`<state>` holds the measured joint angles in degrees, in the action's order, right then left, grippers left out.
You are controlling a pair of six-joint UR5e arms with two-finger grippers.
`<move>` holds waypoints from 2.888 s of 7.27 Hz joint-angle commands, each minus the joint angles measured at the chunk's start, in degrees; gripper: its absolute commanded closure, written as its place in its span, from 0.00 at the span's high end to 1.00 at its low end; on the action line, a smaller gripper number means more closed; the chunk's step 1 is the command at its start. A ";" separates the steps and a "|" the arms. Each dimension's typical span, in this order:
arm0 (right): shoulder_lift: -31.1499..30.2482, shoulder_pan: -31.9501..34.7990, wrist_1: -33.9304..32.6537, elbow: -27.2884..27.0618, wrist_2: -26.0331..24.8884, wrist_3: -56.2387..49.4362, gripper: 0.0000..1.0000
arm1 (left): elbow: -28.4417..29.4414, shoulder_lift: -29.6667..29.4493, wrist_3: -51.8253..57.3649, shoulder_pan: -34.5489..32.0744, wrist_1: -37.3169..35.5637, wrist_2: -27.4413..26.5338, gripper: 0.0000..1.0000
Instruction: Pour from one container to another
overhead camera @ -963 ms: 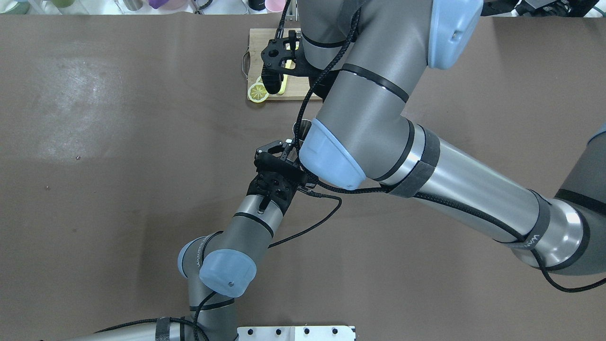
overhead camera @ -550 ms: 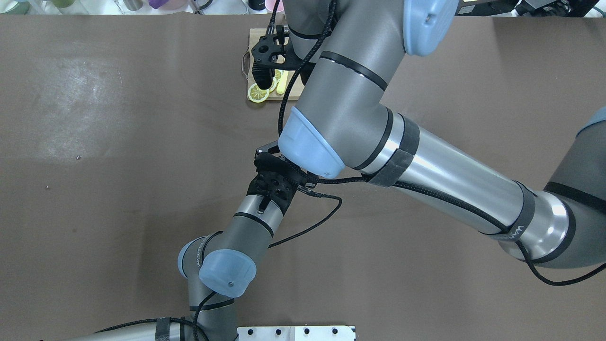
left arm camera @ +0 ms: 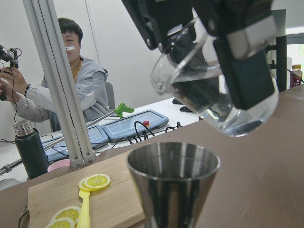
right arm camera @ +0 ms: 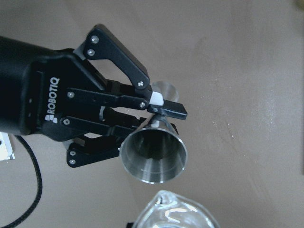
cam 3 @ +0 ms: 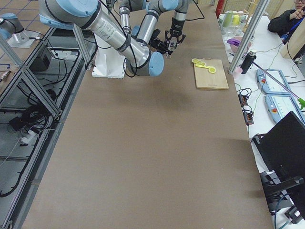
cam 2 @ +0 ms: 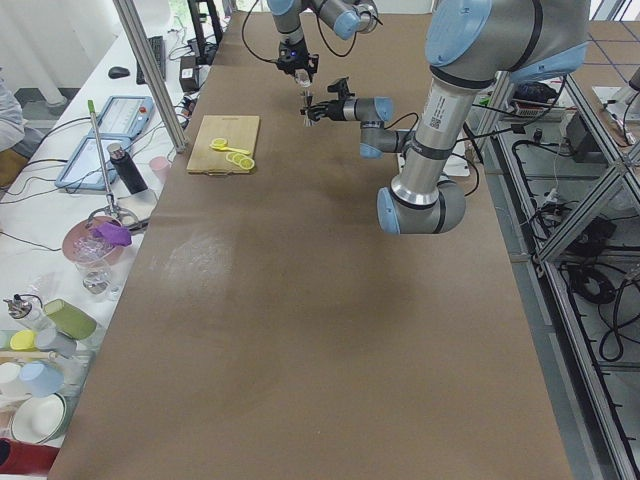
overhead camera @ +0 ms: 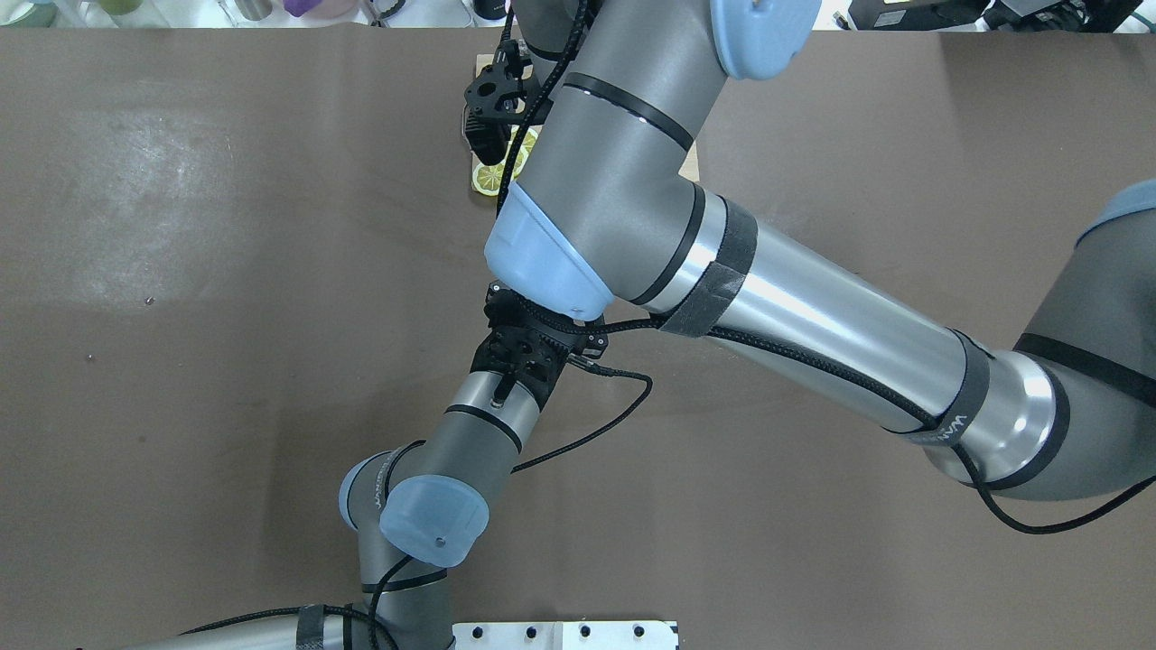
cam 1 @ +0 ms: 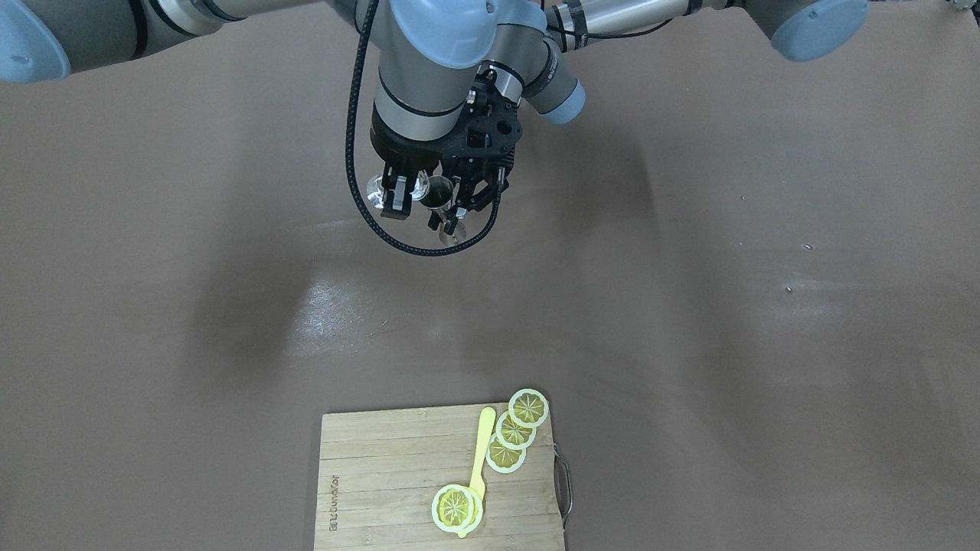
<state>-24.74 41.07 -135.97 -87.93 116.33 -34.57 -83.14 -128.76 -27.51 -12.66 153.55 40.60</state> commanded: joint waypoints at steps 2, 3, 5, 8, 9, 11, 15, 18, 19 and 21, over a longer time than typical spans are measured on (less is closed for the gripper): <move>1.26 -0.72 -2.72 1.88 -0.14 -0.32 0.00 | 0.00 0.00 0.00 0.00 0.00 0.00 0.00; 1.62 -1.07 -2.81 2.76 -0.66 -0.32 0.00 | 0.00 0.00 0.09 0.00 0.00 -0.09 0.00; 2.49 -1.25 -3.07 3.90 -0.84 -0.50 0.00 | 0.00 0.00 0.09 0.00 0.00 -0.09 0.00; 2.33 -0.82 -2.64 2.77 -0.67 -2.86 0.00 | 0.00 0.00 0.09 0.00 0.00 -0.09 0.00; 1.45 -0.73 -2.38 1.55 -0.23 -2.87 0.00 | 0.00 0.00 0.00 0.00 0.00 -0.09 0.00; -1.18 -0.38 0.08 -2.84 0.21 -2.52 0.00 | 0.00 0.00 0.09 0.00 -0.09 -0.09 0.00; -9.95 4.53 0.35 -16.00 3.37 -2.69 0.00 | 0.09 0.09 0.00 0.00 0.00 -0.09 0.00; -19.88 10.07 6.57 -26.91 7.23 -2.69 0.00 | -0.18 0.09 0.17 0.00 -0.09 -0.17 0.00; -22.61 11.22 8.85 -29.20 8.20 -2.69 0.00 | -0.79 0.44 0.26 -0.26 -0.09 -0.35 0.00; -26.75 12.98 15.52 -30.37 8.99 -2.69 0.00 | -6.56 5.25 0.61 -0.96 -0.09 -0.26 0.00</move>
<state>-48.68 52.89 -124.54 -117.28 124.65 -37.27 -86.48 -126.13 -27.06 -13.14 153.46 40.30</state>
